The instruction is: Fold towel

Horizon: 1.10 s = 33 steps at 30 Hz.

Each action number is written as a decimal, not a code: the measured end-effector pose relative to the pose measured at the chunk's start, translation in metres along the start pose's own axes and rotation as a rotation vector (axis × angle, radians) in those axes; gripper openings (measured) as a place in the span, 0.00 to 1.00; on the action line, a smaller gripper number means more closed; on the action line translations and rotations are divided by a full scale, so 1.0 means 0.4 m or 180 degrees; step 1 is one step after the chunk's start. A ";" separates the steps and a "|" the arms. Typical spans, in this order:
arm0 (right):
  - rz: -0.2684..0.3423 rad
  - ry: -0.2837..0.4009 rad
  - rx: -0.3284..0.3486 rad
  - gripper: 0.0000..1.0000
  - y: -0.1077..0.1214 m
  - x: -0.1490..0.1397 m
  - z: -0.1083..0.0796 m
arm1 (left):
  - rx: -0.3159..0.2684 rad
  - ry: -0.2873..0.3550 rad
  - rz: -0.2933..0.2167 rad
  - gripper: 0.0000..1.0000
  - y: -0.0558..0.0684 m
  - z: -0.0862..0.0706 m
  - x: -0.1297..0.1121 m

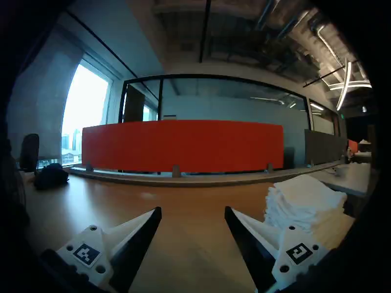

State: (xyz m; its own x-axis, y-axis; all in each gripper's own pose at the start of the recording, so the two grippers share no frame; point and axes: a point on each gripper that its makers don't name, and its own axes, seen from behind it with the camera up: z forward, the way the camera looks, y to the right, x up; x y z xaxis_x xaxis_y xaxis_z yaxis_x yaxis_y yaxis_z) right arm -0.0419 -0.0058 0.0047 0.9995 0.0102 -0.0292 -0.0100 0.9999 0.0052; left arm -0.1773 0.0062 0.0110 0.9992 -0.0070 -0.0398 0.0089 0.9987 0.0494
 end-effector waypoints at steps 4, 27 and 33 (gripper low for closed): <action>0.0001 0.0000 0.0027 1.00 -0.004 0.000 -0.001 | 0.0000 0.0000 0.0000 0.95 0.001 0.000 0.000; 0.0002 -0.0004 0.0035 1.00 -0.005 -0.002 -0.003 | -0.0001 -0.0001 0.0000 0.95 -0.001 0.000 0.001; 0.0002 -0.0005 0.0035 1.00 -0.004 -0.002 -0.004 | -0.0001 -0.0003 0.0001 0.95 -0.002 -0.002 0.005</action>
State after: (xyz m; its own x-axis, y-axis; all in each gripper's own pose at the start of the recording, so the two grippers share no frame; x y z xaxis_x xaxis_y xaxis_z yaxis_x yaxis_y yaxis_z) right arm -0.0428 -0.0074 0.0033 0.9996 0.0109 -0.0278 -0.0104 0.9998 0.0163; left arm -0.1754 0.0054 0.0103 0.9992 -0.0068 -0.0390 0.0087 0.9988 0.0492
